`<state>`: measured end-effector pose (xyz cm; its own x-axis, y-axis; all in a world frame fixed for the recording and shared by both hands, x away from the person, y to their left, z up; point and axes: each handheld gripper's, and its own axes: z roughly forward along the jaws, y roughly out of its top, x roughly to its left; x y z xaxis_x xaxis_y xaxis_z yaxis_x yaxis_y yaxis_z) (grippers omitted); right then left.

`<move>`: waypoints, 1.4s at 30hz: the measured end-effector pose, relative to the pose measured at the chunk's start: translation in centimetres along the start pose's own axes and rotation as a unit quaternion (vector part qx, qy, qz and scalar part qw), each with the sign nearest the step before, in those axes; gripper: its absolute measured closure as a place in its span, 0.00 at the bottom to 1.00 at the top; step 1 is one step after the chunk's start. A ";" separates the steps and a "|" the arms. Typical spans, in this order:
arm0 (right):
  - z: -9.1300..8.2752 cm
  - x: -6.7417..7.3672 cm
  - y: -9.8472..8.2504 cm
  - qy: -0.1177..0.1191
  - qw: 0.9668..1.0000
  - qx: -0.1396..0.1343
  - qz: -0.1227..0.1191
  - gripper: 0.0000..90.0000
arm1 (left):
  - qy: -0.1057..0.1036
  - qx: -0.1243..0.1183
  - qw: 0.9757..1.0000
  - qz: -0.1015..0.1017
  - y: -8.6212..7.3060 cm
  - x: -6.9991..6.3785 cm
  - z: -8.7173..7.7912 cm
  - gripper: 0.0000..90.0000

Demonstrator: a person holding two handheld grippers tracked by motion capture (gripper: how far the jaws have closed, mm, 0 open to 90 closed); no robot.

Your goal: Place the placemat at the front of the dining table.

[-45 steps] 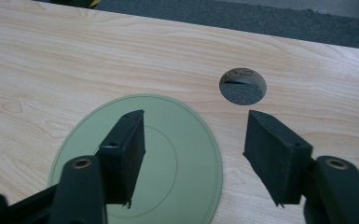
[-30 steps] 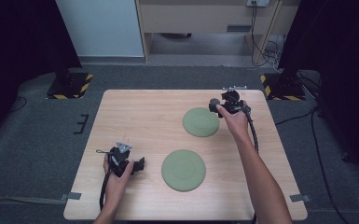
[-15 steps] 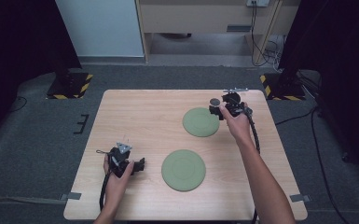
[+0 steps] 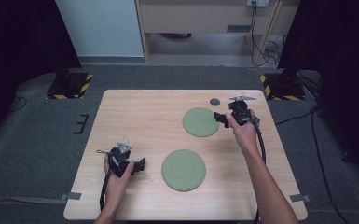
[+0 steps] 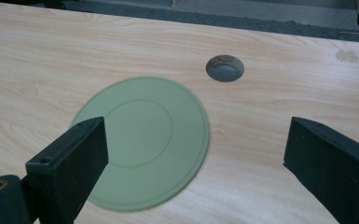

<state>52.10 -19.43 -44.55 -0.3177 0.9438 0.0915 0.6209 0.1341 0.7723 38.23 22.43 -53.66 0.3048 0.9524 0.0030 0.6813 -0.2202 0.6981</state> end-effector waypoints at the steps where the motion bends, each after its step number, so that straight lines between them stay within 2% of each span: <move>1: -0.4 0.0 -0.7 0.000 1.000 0.002 -0.006 0.07 | 0.000 0.000 1.000 0.000 0.0 0.0 0.0 0.00; 10: -1.8 0.1 -2.4 0.009 1.000 0.006 -0.012 0.07 | 0.000 0.000 1.000 0.000 0.0 0.0 0.0 0.00; 17: -3.1 -0.2 -3.6 0.019 1.000 0.015 -0.020 0.07 | 0.000 0.000 1.000 0.000 0.0 0.0 0.0 0.00; 25: -4.8 -0.8 -5.1 0.022 0.999 0.012 -0.026 0.07 | 0.000 0.000 1.000 0.000 0.0 0.0 0.0 0.00; 42: -5.7 -1.1 -9.2 0.029 0.998 0.033 -0.036 0.07 | 0.000 0.000 1.000 0.000 0.0 0.0 0.0 0.00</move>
<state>42.64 -23.43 -48.16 -0.4031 0.9120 0.0756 0.6407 0.2223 0.7349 38.23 22.43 -53.67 0.3050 0.9524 0.0027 0.6817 -0.2203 0.6977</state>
